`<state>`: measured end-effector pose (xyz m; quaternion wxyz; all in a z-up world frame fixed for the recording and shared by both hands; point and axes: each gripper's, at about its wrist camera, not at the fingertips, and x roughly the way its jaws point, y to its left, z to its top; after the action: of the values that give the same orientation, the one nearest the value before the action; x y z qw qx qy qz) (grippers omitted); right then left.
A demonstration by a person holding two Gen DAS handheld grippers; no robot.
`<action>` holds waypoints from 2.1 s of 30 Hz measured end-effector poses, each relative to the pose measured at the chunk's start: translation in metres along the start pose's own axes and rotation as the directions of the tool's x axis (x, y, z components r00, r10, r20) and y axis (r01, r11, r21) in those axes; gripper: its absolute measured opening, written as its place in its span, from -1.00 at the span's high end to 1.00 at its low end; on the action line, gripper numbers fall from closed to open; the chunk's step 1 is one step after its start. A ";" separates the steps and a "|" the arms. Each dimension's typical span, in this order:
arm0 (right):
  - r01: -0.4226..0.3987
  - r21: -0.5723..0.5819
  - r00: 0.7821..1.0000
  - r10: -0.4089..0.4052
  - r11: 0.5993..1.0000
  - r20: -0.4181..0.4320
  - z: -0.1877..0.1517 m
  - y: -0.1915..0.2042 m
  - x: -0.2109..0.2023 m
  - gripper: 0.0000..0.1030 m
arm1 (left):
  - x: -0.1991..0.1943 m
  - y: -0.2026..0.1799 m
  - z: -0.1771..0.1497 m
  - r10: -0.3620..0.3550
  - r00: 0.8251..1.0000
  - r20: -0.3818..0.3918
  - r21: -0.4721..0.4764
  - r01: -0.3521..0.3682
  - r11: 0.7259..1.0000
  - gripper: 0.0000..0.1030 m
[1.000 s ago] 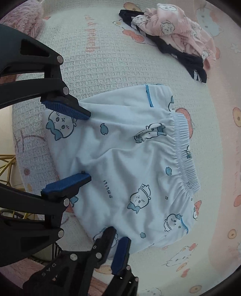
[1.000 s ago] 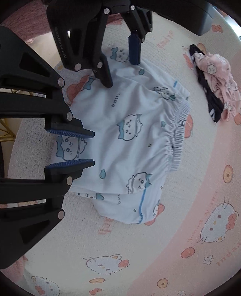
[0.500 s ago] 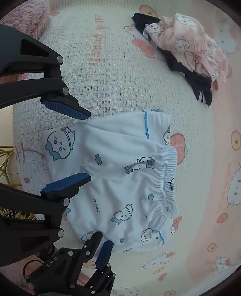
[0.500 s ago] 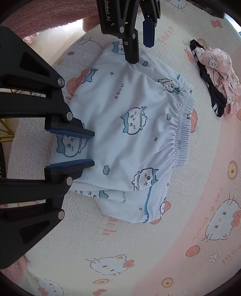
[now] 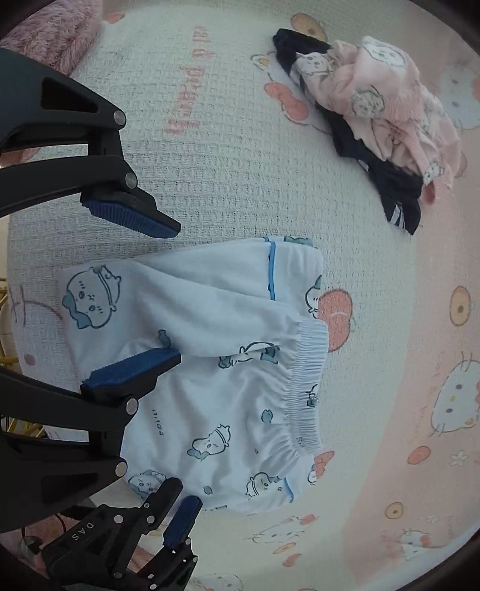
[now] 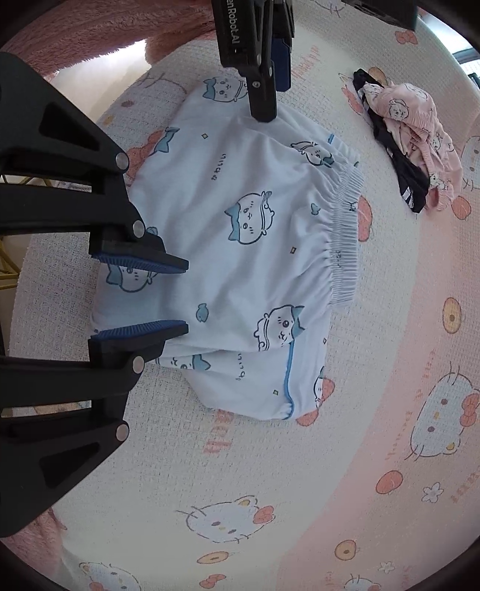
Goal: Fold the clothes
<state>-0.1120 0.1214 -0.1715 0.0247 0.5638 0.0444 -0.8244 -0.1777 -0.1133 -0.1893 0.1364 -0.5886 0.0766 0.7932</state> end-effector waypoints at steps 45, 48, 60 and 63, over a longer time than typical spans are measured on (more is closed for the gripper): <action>-0.052 0.182 0.998 0.047 0.982 0.031 -0.032 -0.046 -0.015 0.46 | -0.025 0.023 -0.047 -0.083 0.996 -0.042 -0.158 0.075 0.985 -0.31; -0.052 0.160 0.999 0.053 0.986 -0.001 -0.043 -0.040 -0.016 0.46 | -0.024 0.014 -0.060 -0.128 0.990 -0.065 -0.151 0.117 0.981 -0.31; -0.292 0.385 0.950 0.313 0.875 0.011 -0.052 -0.063 0.012 0.43 | -0.014 0.010 -0.076 -0.195 0.979 -0.062 -0.213 0.178 0.961 0.63; -0.330 0.374 0.938 0.344 0.867 0.031 -0.053 -0.060 0.009 0.57 | -0.016 0.011 -0.080 -0.202 0.978 -0.054 -0.220 0.185 0.958 0.63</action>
<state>-0.0717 0.1866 -0.1960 0.0598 0.5721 -0.2118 -0.7901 -0.1037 -0.1482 -0.1982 0.1462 -0.6341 -0.0620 0.7568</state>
